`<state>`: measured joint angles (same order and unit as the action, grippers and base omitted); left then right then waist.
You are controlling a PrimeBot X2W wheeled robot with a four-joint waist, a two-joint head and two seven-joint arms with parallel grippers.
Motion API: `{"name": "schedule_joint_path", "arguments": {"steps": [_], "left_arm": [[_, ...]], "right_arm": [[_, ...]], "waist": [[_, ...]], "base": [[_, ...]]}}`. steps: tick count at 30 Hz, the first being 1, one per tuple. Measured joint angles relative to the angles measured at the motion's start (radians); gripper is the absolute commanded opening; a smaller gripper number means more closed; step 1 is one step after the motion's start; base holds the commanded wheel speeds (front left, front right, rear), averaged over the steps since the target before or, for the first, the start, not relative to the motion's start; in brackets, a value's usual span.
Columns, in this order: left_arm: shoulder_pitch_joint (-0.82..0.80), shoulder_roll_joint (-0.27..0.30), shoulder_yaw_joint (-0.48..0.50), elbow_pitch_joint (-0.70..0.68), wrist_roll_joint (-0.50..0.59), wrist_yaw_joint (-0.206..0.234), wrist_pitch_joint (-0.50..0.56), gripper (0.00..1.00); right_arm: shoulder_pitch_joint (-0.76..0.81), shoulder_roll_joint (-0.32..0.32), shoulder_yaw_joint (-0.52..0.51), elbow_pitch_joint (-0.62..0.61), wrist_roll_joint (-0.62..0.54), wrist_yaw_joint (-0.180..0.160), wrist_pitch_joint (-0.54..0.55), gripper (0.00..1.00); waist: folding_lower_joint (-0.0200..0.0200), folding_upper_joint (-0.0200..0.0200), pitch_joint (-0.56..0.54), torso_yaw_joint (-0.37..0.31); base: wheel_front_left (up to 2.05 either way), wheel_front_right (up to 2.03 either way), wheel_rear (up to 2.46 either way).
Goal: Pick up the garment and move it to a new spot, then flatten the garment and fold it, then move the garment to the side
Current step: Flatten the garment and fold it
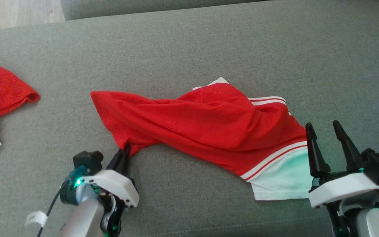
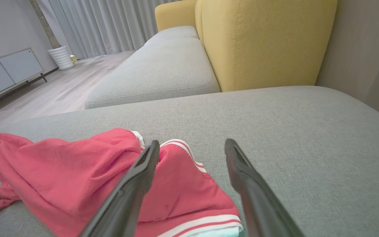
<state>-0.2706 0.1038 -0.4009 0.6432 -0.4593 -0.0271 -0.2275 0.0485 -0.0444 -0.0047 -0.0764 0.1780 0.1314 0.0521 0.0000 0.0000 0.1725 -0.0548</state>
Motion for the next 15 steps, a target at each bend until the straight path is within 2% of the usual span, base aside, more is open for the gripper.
{"name": "schedule_joint_path", "arguments": {"steps": [3, 7, 13, 15], "left_arm": [[0.003, 0.006, 0.004, -0.047, 0.009, 0.001, -0.010, 0.00], [0.013, 0.037, 0.011, -0.207, 0.031, 0.014, -0.013, 0.00], [0.104, 0.123, 0.030, -0.495, 0.058, 0.069, 0.036, 0.00], [0.143, 0.152, 0.042, -0.635, 0.072, 0.108, 0.082, 0.00]], "right_arm": [[0.000, 0.000, -0.005, 0.000, 0.005, 0.000, -0.001, 1.00], [0.002, 0.000, -0.021, 0.003, 0.016, 0.000, -0.001, 1.00], [0.003, 0.000, -0.029, 0.008, 0.032, 0.000, -0.002, 1.00], [0.004, 0.000, -0.033, 0.013, 0.034, 0.000, -0.004, 1.00]], "waist": [[0.0000, 0.0000, -0.004, 0.004], [0.0000, 0.0000, -0.011, 0.019], [0.0000, 0.0000, -0.029, 0.043], [0.0000, 0.0000, -0.039, 0.052]], "base": [[0.00, 0.00, 0.00], [0.00, 0.00, 0.00], [0.00, 0.00, 0.00], [0.00, 0.00, 0.00]]}}
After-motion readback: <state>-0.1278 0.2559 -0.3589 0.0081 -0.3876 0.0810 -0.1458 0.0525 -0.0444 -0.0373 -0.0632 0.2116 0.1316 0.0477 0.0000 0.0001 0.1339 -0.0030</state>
